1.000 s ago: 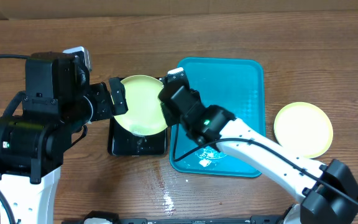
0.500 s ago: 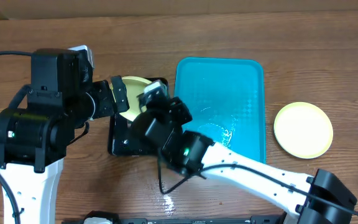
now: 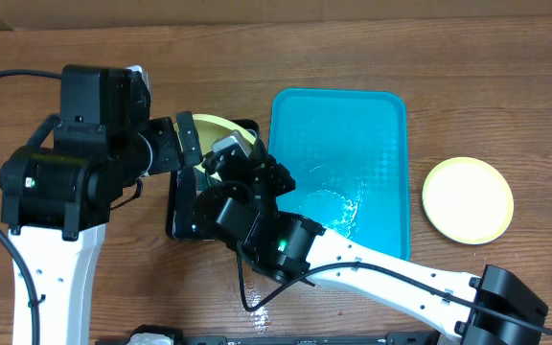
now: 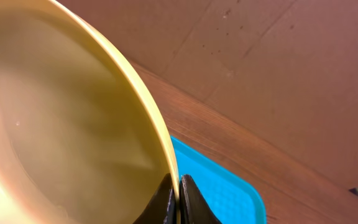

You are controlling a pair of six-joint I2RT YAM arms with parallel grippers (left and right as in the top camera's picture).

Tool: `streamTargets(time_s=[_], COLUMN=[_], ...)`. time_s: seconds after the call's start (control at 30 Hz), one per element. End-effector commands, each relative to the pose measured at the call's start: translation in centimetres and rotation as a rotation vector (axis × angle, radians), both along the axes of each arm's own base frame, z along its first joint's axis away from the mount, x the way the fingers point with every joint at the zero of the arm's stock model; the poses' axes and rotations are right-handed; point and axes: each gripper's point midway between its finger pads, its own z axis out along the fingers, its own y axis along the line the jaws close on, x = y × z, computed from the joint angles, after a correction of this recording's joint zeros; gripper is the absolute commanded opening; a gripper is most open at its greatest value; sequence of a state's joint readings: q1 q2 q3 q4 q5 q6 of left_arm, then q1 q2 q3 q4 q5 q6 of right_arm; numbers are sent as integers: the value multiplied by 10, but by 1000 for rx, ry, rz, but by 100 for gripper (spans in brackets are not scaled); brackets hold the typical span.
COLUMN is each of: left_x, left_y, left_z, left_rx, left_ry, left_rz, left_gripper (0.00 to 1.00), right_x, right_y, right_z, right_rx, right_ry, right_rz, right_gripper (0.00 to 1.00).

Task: Clean dirty plates on tray and stack at the side
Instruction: 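Lift and tilt the yellow plate over the black tray, right gripper, then carry the tilted yellow plate right toward the plate stack, right gripper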

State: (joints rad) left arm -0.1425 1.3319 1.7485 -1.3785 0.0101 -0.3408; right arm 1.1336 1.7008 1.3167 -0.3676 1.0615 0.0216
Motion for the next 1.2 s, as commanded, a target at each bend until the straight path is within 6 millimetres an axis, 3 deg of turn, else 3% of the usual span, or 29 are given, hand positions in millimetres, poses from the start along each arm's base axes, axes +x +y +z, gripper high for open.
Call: streamTargets(time_s=[0.0,0.43,0.57,0.73,0.83,1.0,1.17], left_x=[5,16,9,-15,-29,-70,-101], left_y=[2,-4,-9,-19,-5,32,50], left_z=[-3,-13,-17,-21,-12,20,45], left_rx=[12,-7,-35,-85,-46,22,41], left_ry=[14,42,79,151,125,-8,-144], left_rz=[11,4,-16,-60,-3,190,254], left_gripper=[100,100,100,100,100,100,100], right_x=[2,3,2,1,1,1,2], right_y=[-3,-7,-6,-6,-6,-6,-4], right_z=[18,19,19,19,19,20,22], right_rx=[25,9,12,12,13,17,37], right_ry=[-43,-55,-54,-55,-55,-56,-64], right_rz=[-34,-54,-51,-50,-50,-51,-52], right_gripper=[4,4,4,4,4,4,4])
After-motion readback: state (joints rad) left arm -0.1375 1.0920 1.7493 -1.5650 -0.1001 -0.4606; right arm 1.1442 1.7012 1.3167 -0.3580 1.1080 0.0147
